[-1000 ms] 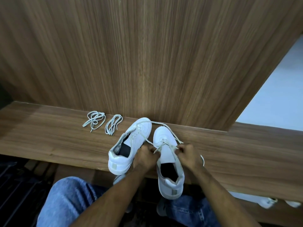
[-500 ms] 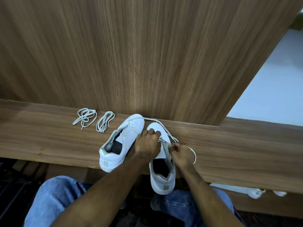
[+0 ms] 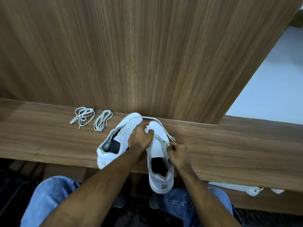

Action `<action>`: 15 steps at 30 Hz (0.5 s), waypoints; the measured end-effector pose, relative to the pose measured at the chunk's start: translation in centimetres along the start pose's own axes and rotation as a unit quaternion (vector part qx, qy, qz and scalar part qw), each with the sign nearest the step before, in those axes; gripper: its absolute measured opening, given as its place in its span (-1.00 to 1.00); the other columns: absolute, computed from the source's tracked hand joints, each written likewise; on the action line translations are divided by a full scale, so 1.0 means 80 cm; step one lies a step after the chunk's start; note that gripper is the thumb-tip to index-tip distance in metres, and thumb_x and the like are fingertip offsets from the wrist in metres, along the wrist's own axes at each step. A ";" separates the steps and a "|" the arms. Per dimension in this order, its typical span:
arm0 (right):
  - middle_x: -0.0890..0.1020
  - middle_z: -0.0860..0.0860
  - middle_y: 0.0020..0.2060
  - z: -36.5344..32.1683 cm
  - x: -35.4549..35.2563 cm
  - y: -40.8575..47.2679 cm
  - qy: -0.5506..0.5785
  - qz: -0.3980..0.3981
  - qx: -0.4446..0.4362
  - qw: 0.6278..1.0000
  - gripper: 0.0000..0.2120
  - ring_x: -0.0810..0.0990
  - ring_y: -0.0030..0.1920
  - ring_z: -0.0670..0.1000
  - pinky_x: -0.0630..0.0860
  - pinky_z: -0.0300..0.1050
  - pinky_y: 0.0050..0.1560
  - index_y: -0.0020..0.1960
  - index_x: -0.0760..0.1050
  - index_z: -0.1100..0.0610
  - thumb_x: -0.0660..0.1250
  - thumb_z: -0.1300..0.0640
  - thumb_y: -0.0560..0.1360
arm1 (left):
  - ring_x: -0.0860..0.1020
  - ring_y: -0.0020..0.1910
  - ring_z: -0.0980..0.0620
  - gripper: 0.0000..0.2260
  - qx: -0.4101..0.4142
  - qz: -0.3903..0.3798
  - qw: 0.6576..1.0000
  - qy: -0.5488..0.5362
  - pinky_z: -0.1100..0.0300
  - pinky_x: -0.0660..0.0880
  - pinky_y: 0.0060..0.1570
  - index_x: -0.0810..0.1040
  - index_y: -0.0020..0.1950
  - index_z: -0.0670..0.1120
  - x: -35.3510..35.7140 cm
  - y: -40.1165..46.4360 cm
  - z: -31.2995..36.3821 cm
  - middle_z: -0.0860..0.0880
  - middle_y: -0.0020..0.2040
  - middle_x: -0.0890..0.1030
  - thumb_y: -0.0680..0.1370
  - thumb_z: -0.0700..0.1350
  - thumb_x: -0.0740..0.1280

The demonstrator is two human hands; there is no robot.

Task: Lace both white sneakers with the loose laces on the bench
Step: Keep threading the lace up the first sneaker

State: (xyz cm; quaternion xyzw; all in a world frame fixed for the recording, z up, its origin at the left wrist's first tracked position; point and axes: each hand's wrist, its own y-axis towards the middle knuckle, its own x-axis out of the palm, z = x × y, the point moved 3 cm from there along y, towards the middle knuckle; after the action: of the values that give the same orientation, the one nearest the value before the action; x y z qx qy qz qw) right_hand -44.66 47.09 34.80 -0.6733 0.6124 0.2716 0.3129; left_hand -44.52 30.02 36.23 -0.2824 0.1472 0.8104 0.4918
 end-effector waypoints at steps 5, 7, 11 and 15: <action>0.68 0.08 -0.14 -0.001 0.003 -0.001 -0.009 -0.001 -0.007 1.000 -0.83 0.63 -0.09 0.18 0.52 -0.04 -0.10 -0.07 0.60 0.05 0.24 0.05 0.51 | 0.34 0.35 -0.02 -0.72 0.190 -0.081 0.918 0.338 -0.04 0.24 0.36 0.57 0.19 -0.01 0.016 0.002 0.021 -0.01 0.28 0.46 0.50 -0.01 0.29; 0.68 0.09 -0.14 -0.001 0.003 -0.001 -0.012 0.001 -0.010 1.000 -0.83 0.62 -0.10 0.18 0.52 -0.05 -0.13 -0.07 0.59 0.05 0.23 0.05 0.51 | 0.33 0.36 -0.02 -0.69 0.195 -0.067 0.899 0.386 -0.06 0.14 0.40 0.54 0.22 -0.07 0.021 0.002 0.023 -0.04 0.27 0.49 0.54 -0.02 0.23; 0.68 0.10 -0.13 -0.001 0.001 -0.002 0.000 -0.002 -0.013 1.000 -0.82 0.62 -0.12 0.15 0.36 -0.16 -0.22 -0.05 0.61 0.08 0.23 0.10 0.54 | 0.48 0.18 0.02 -0.82 0.168 0.049 0.967 0.184 -0.06 0.29 0.33 0.62 0.00 -0.04 0.004 0.002 0.035 0.05 0.09 0.57 0.53 -0.04 0.25; 0.68 0.13 -0.10 -0.002 -0.001 -0.004 -0.001 0.010 -0.024 1.000 -0.82 0.62 -0.07 0.18 0.33 -0.17 -0.22 -0.01 0.63 0.11 0.24 0.13 0.54 | 0.54 0.04 -0.04 -0.91 0.022 0.182 0.977 -0.109 -0.02 0.48 0.08 0.63 -0.11 0.00 -0.028 0.005 0.036 0.04 -0.01 0.54 0.51 -0.07 0.32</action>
State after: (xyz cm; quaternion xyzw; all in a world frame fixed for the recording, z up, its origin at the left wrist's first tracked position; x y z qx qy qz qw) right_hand -44.40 47.02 35.01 -0.6742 0.6120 0.2899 0.2948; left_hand -44.98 29.70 39.85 -0.1498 0.1593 0.9090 0.3549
